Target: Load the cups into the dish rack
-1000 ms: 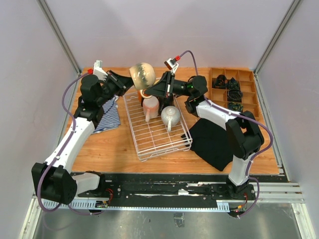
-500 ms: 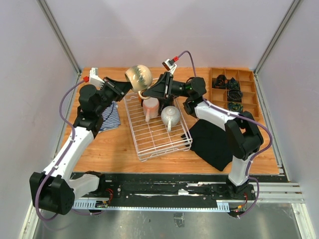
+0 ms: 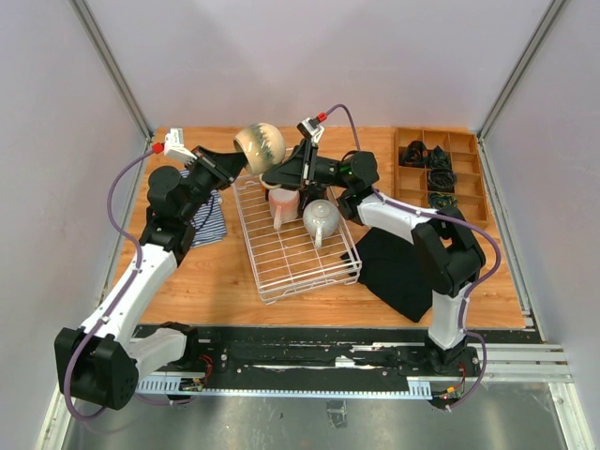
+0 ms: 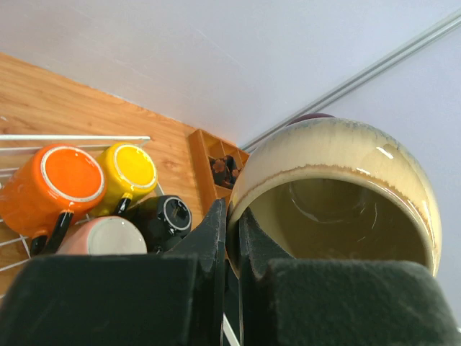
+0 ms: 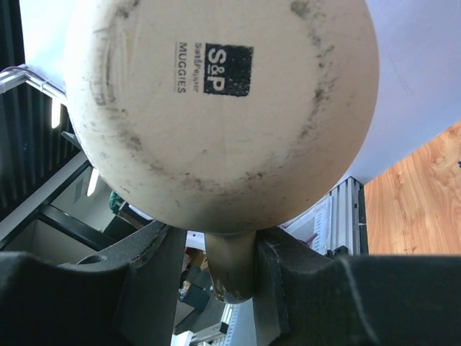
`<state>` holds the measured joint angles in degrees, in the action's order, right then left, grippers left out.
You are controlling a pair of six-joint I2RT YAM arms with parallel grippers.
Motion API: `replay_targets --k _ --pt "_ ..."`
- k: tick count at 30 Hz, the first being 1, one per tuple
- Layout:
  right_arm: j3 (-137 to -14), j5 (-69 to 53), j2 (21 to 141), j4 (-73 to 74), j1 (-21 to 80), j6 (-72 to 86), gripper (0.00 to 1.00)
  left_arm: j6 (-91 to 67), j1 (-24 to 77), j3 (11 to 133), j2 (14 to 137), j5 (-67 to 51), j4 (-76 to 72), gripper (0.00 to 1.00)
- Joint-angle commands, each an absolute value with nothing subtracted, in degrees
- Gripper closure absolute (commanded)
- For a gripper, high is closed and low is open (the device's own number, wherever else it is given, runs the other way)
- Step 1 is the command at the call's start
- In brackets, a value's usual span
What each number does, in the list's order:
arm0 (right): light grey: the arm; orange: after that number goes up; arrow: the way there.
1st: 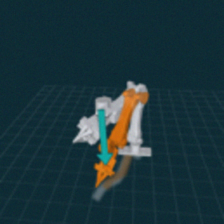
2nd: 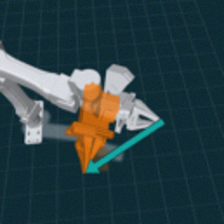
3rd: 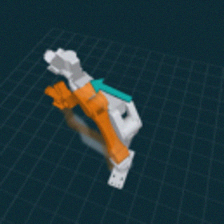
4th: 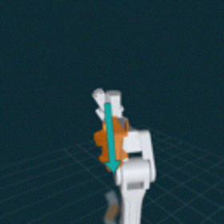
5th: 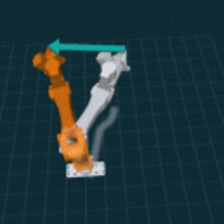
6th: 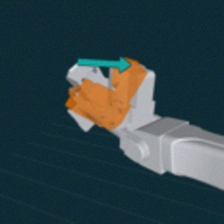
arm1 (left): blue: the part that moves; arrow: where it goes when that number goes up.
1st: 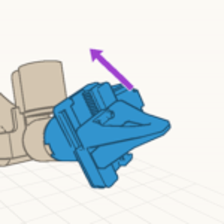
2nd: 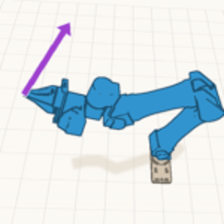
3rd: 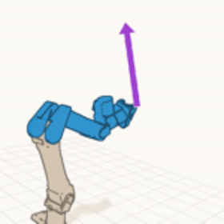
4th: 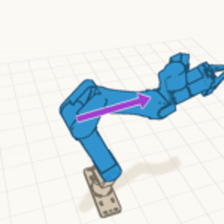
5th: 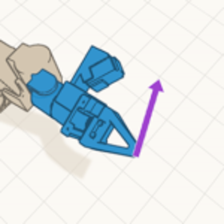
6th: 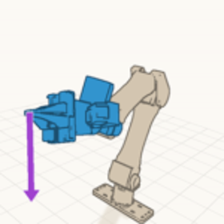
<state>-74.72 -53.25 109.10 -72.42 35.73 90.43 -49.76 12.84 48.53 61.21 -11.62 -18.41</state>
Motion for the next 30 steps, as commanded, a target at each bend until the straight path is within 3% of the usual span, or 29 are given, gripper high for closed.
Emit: replay_targets --k 1,22,24,26,30 --pt "-78.23 -51.49 109.07 -78.3 37.6 92.41 0.62 -47.01 13.32 48.04 60.64 -11.34 -26.74 1.0" --pt "-81.83 -47.34 113.23 -81.04 38.86 97.69 0.73 -40.96 17.26 41.44 60.81 -9.79 -35.41 0.99" --pt "-82.23 -47.0 113.27 -80.94 38.95 97.82 0.8 -40.78 17.54 40.85 60.79 -9.73 -36.17 1.0" --pt "-82.35 -46.66 113.27 -80.85 39.11 97.94 0.97 -40.45 17.74 40.58 60.78 -9.59 -36.36 1.0" --pt "-81.76 -46.62 113.06 -80.85 39.01 97.15 0.99 -39.88 17.75 41.06 60.27 -7.97 -33.94 0.99"
